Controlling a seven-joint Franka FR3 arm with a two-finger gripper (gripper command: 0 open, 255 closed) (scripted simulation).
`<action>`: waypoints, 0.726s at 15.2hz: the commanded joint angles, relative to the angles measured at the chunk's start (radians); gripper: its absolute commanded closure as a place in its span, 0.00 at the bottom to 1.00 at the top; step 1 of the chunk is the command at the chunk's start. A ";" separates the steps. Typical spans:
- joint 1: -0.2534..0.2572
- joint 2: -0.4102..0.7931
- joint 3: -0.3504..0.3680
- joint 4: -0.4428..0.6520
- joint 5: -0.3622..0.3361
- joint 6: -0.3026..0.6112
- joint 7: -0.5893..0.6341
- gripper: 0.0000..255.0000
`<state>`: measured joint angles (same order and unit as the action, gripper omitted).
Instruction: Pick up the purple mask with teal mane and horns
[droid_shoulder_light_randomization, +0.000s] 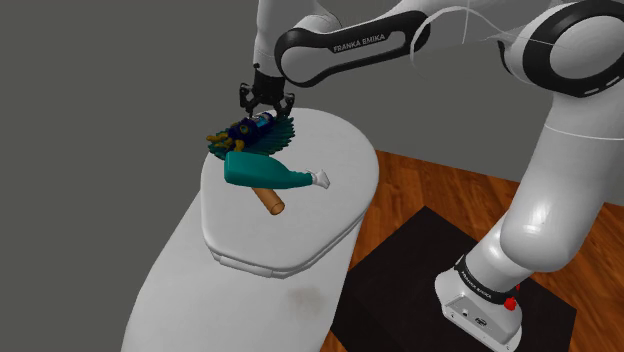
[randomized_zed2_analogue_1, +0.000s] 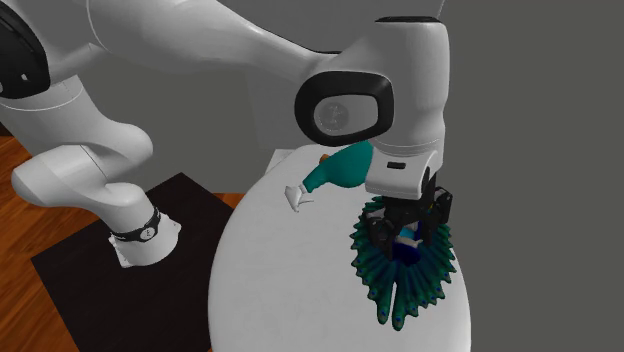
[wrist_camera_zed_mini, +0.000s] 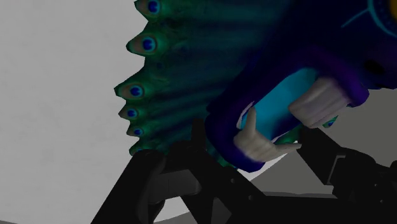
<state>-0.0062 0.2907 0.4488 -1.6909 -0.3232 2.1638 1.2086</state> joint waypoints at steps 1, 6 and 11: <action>0.000 0.001 0.000 -0.001 0.000 0.001 0.000 1.00; 0.000 0.001 0.000 -0.001 0.000 0.000 0.001 1.00; 0.000 -0.013 0.006 0.048 0.016 -0.059 -0.016 1.00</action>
<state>-0.0052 0.2829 0.4532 -1.6491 -0.3112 2.1135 1.1956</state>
